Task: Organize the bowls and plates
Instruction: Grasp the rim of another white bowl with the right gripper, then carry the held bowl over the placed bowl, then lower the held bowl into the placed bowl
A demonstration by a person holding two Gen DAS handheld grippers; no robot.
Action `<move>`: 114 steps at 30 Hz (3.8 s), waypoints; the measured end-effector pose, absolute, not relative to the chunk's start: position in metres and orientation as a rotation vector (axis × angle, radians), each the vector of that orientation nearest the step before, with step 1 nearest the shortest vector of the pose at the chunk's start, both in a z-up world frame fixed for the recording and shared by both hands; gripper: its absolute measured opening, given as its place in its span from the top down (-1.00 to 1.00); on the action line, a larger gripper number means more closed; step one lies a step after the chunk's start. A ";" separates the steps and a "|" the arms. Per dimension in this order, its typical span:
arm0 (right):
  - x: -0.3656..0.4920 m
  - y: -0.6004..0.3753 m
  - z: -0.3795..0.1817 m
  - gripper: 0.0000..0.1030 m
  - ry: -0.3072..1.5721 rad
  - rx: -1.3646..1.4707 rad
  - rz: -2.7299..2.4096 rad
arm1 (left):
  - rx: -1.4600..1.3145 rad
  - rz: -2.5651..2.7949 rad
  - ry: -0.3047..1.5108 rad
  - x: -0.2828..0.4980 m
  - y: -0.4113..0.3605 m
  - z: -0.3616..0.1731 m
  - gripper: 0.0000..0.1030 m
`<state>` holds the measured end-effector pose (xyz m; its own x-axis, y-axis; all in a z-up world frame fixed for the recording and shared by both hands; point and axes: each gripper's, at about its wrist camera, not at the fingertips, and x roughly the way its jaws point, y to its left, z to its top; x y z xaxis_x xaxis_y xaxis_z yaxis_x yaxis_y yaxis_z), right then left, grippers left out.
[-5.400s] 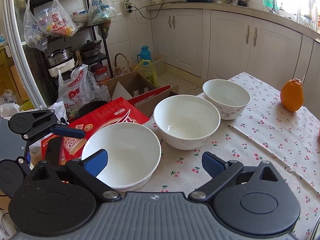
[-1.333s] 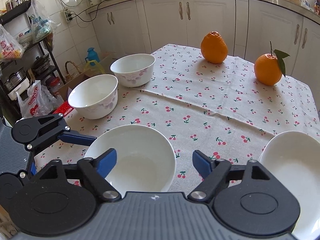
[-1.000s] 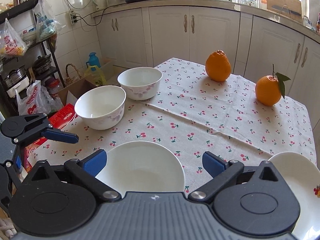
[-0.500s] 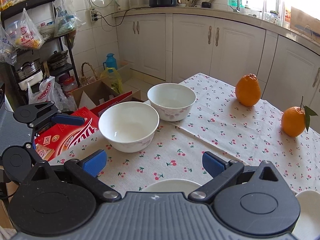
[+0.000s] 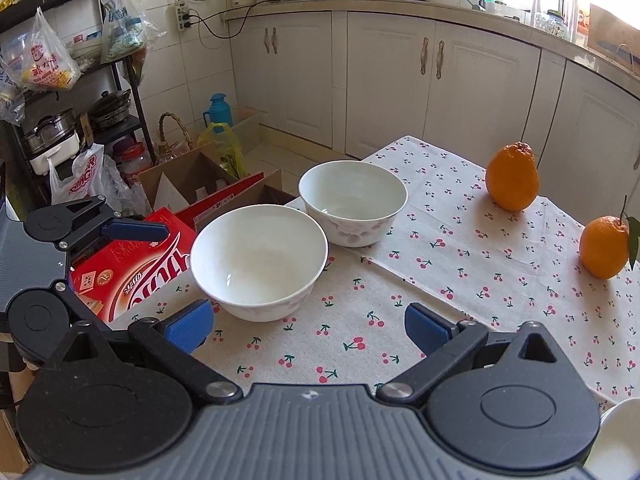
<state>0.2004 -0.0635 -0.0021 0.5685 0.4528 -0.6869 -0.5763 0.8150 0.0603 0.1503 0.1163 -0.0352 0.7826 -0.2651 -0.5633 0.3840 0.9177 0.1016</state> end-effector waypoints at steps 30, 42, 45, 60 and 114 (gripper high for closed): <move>0.285 -0.019 -0.014 -0.95 0.898 -0.114 0.733 | 0.194 -0.416 0.583 0.184 0.118 -0.044 -0.95; 0.301 -0.012 -0.024 -0.36 0.965 -0.106 0.751 | 0.201 -0.449 0.602 0.189 0.118 -0.049 -0.75; 0.302 -0.012 -0.024 -0.24 0.971 -0.104 0.754 | 0.202 -0.452 0.603 0.189 0.118 -0.049 -0.73; 0.312 -0.014 -0.029 0.11 1.003 -0.088 0.782 | 0.203 -0.462 0.606 0.190 0.119 -0.049 -0.72; 0.193 -0.169 0.015 0.07 0.941 0.019 0.626 | 0.254 -0.700 0.583 0.115 0.000 -0.003 -0.72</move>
<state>0.1931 -0.1694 0.0149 0.4266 0.5088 -0.7477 -0.4924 0.8241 0.2799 0.1154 -0.0001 -0.0029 0.6154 -0.5315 -0.5821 0.6689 0.7428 0.0289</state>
